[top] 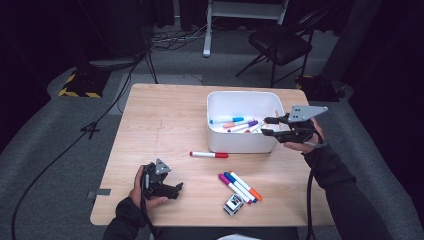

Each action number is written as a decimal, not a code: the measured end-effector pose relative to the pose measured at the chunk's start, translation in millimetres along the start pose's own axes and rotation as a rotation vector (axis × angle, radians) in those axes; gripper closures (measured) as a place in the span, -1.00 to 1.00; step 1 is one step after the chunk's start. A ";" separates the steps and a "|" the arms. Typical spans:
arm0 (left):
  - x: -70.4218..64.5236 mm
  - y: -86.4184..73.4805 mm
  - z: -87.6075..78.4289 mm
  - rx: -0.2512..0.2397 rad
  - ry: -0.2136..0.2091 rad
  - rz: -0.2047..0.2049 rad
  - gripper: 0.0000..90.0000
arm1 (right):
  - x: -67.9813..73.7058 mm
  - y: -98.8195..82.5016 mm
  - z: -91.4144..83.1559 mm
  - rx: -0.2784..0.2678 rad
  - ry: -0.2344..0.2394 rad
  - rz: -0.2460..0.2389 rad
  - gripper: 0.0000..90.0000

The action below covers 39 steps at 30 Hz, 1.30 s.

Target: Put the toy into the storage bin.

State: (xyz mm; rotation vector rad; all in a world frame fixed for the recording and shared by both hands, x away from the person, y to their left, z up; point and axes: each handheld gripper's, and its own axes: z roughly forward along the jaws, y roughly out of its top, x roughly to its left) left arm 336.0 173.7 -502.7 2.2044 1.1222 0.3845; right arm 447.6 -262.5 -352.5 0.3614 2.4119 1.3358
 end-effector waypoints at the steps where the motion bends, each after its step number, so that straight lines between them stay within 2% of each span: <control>1: 0.2 0.2 0.2 -0.002 -0.002 0.002 -0.99 | 2.7 -1.3 -3.2 -0.010 0.004 -0.006 0.21; 3: 0.4 1.1 0.7 -0.007 0.007 0.011 -0.99 | 8.7 -4.3 -9.7 -0.021 0.002 -0.021 0.19; 4: 0.1 1.8 0.8 -0.001 0.004 0.004 -0.99 | 11.4 -6.3 -13.0 -0.032 0.008 -0.020 0.18; 7: 0.6 4.2 2.8 -0.002 0.000 0.018 -0.99 | 18.1 -13.1 -21.1 -0.054 0.023 -0.022 0.17; 10: 1.2 6.9 5.5 -0.004 -0.005 0.024 -0.99 | 26.2 -22.6 -24.4 -0.052 0.042 -0.040 0.16; 15: 0.1 15.6 13.0 0.002 -0.032 0.031 -0.99 | 38.6 -38.3 -22.0 -0.032 0.072 -0.035 0.12; 16: -0.2 18.7 15.7 -0.005 -0.024 0.044 -0.99 | 41.0 -41.7 -19.9 -0.030 0.078 -0.029 0.11; 21: -5.6 34.1 28.7 0.000 -0.058 0.065 -0.98 | 51.5 -60.0 -4.2 0.021 0.103 -0.022 0.08; 23: -7.1 40.4 34.2 -0.011 -0.075 0.092 -0.97 | 53.0 -67.7 3.7 0.039 0.119 -0.005 0.08; 26: -9.9 49.4 41.0 -0.016 -0.095 0.107 -0.85 | 53.2 -77.6 17.6 0.076 0.132 0.013 0.09; 28: -9.9 54.7 45.4 -0.023 -0.092 0.120 -0.83 | 54.0 -82.0 26.3 0.105 0.135 0.015 0.09; 31: -10.4 62.1 51.5 -0.018 -0.092 0.112 -0.83 | 55.8 -86.4 33.1 0.123 0.141 0.014 0.08; 34: -11.5 66.9 55.6 -0.012 -0.095 0.105 -0.83 | 56.9 -90.7 37.3 0.130 0.151 0.024 0.08; 36: -10.6 70.1 57.7 -0.013 -0.093 0.127 -0.83 | 57.0 -93.7 39.2 0.134 0.150 0.035 0.08; 37: -10.4 71.0 59.4 -0.017 -0.103 0.120 -0.83 | 56.8 -94.6 39.4 0.137 0.156 0.038 0.08; 39: -9.9 73.4 60.5 -0.017 -0.085 0.129 -0.83 | 56.5 -96.7 41.0 0.132 0.154 0.041 0.07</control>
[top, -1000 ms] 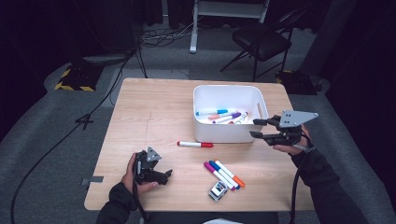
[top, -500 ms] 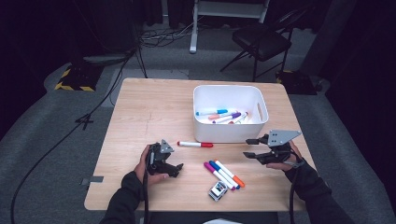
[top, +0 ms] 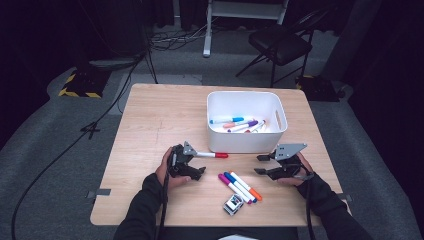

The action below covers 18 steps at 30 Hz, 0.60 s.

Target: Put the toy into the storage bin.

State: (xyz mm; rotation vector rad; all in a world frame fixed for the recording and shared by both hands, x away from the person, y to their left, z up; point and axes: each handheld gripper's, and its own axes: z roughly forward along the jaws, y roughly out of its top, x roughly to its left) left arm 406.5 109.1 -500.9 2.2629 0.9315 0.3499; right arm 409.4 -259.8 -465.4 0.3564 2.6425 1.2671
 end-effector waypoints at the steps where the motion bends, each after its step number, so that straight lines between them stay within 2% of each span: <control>1: -0.8 0.4 1.5 0.000 -0.025 -0.019 -0.83 | -0.3 -0.7 0.9 0.007 0.002 0.005 0.07; 2: -0.9 1.5 1.6 0.006 -0.013 -0.018 -0.83 | -0.4 -1.1 1.8 0.007 0.006 0.010 0.06; 3: 0.2 3.3 2.7 0.000 -0.014 0.003 -0.83 | -0.1 -1.4 2.7 0.009 0.008 0.018 0.06; 5: -2.1 4.7 4.9 -0.002 -0.038 -0.007 -0.80 | -0.5 -1.2 5.4 0.007 0.008 0.017 0.05; 6: -2.8 6.0 5.1 -0.021 -0.041 0.019 -0.74 | -0.4 -1.2 6.0 0.012 0.007 0.019 0.05; 7: -3.8 6.5 5.2 -0.027 -0.059 0.025 -0.56 | 0.0 -0.5 7.9 0.013 0.015 0.020 0.04; 8: -5.3 8.0 5.8 -0.039 -0.067 0.048 -0.44 | 0.1 -0.2 8.9 0.016 0.012 0.019 0.04; 9: -6.2 8.6 6.0 -0.047 -0.068 0.053 -0.30 | -0.1 0.4 11.4 0.015 0.018 0.004 0.03; 10: -6.9 9.3 6.5 -0.049 -0.080 0.069 -0.20 | 1.2 0.6 12.5 0.018 0.019 0.014 0.03; 11: -8.3 9.8 7.1 -0.054 -0.096 0.067 -0.10 | 1.5 0.6 13.2 0.030 0.021 0.007 0.02; 12: -8.8 10.6 7.1 -0.060 -0.083 0.076 -0.03 | 2.7 0.6 14.4 0.029 0.025 0.010 0.02; 13: -10.5 10.2 6.3 -0.050 -0.084 0.064 0.07 | 2.9 0.3 15.0 0.037 0.022 0.003 0.02; 14: -10.4 11.0 7.5 -0.066 -0.107 0.091 0.19 | 3.3 0.1 15.8 0.033 0.027 0.003 0.02; 16: -12.3 10.3 6.3 -0.053 -0.121 0.093 0.37 | 3.6 -0.3 17.7 0.039 0.028 0.000 0.01; 17: -12.2 10.5 7.4 -0.068 -0.142 0.115 0.46 | 4.4 -0.4 18.1 0.046 0.030 0.014 0.01; 18: -13.3 10.1 6.9 -0.068 -0.145 0.115 0.52 | 4.1 -0.1 19.4 0.042 0.033 0.007 0.01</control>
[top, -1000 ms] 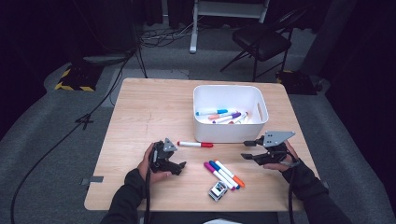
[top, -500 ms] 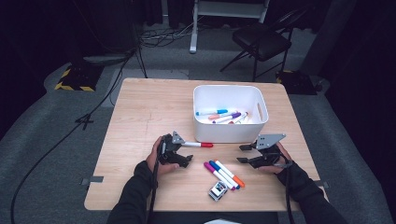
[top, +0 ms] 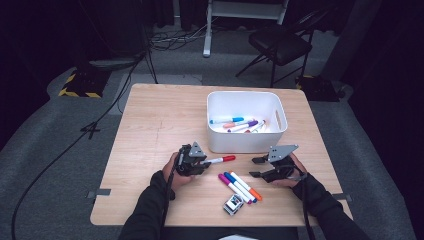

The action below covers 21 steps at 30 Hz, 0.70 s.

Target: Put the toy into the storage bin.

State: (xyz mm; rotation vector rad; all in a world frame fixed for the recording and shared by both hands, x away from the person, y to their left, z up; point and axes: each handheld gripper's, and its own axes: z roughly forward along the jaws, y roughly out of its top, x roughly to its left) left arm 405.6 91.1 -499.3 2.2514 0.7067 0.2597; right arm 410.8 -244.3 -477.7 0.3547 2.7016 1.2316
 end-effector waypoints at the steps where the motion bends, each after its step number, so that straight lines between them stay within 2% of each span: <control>1: 0.0 0.1 0.2 -0.004 -0.007 0.011 0.55 | -0.5 0.4 1.0 0.000 0.001 -0.008 0.01; 2: -0.9 0.0 0.3 -0.003 -0.020 0.014 0.57 | 0.8 0.8 1.8 0.004 0.003 0.007 0.01; 3: -1.3 0.3 -0.1 0.004 -0.033 0.021 0.58 | 0.1 2.1 3.9 -0.004 0.006 -0.012 0.01; 6: -4.1 0.7 1.0 -0.001 -0.066 0.035 0.62 | 1.8 7.7 7.9 0.000 0.010 -0.013 0.01; 9: -7.2 1.2 1.8 -0.004 -0.085 0.035 0.62 | 3.1 14.7 13.3 -0.021 0.018 -0.020 0.01; 11: -9.3 1.4 2.0 -0.003 -0.100 0.041 0.60 | 4.3 20.1 18.8 -0.015 0.012 -0.041 0.01; 14: -12.9 1.4 2.2 -0.006 -0.101 0.051 0.57 | 5.6 26.2 25.6 -0.016 0.018 -0.055 0.01; 16: -15.3 1.1 2.2 -0.004 -0.130 0.060 0.58 | 6.0 30.7 29.7 -0.024 0.024 -0.055 0.01; 18: -15.3 1.8 1.3 0.017 -0.143 0.107 0.58 | 4.8 35.0 33.2 -0.035 0.024 -0.060 0.01; 19: -18.4 1.3 2.6 -0.005 -0.142 0.073 0.57 | 3.6 36.8 34.7 -0.039 0.030 -0.056 0.01; 20: -16.5 2.1 1.6 0.015 -0.140 0.110 0.55 | 2.9 38.2 36.2 -0.043 0.036 -0.048 0.01; 21: -18.6 1.8 2.5 0.006 -0.144 0.086 0.48 | 1.8 38.3 37.7 -0.051 0.044 -0.045 0.02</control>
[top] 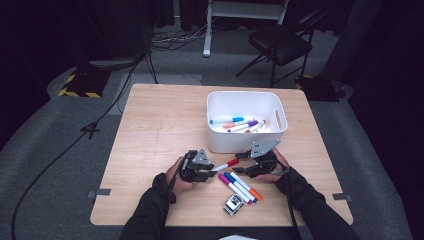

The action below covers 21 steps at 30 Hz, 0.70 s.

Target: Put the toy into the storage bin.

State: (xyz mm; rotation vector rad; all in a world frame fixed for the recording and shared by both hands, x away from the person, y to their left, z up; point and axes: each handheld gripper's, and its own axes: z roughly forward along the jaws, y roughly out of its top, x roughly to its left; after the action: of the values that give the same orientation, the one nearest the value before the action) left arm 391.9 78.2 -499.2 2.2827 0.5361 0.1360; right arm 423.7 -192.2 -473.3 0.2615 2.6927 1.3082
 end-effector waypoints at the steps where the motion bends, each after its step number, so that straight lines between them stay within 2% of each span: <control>1: -1.7 0.1 1.5 -0.012 0.011 -0.005 0.41 | -1.0 -0.3 1.1 -0.003 0.004 0.000 0.03; 2: -1.8 0.6 1.3 -0.003 0.016 0.006 0.32 | -2.1 -0.7 3.3 0.008 0.004 0.003 0.03; 3: -2.3 1.2 2.2 0.006 0.040 0.004 0.16 | -3.1 -1.0 4.4 0.020 0.001 -0.002 0.03; 4: -3.0 1.3 3.3 -0.001 0.053 -0.024 0.00 | -4.0 -1.7 6.4 0.025 0.005 0.004 0.03; 7: -2.8 0.8 2.8 0.008 0.057 -0.020 -0.17 | -6.3 -3.3 11.0 0.041 0.008 0.005 0.04; 10: -3.5 0.0 2.8 0.015 0.071 -0.036 -0.37 | -8.2 -4.3 15.2 0.045 0.016 0.009 0.09; 11: -3.3 -0.2 2.3 0.020 0.073 -0.036 -0.40 | -9.5 -4.6 16.5 0.053 0.022 -0.004 0.10; 15: -3.1 -2.4 -0.3 0.037 0.075 -0.048 -0.50 | -12.4 -5.6 24.2 0.091 0.021 0.000 0.12; 17: -3.1 -4.7 -2.4 0.034 0.088 -0.052 -0.53 | -13.4 -7.2 26.8 0.103 0.027 -0.001 0.20; 18: -2.2 -5.6 -3.6 0.039 0.092 -0.050 -0.56 | -14.3 -8.3 28.0 0.096 0.034 -0.011 0.24; 19: -1.6 -7.4 -5.5 0.042 0.095 -0.057 -0.57 | -14.2 -9.0 28.2 0.088 0.030 -0.006 0.29; 21: 0.1 -9.9 -9.6 0.049 0.107 -0.057 -0.57 | -16.3 -10.9 27.8 0.076 0.052 0.007 0.40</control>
State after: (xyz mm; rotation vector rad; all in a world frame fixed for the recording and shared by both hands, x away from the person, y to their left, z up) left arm 386.2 90.7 -499.6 2.3153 0.6664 0.2203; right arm 444.0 -181.0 -498.2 0.2485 2.7904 1.2331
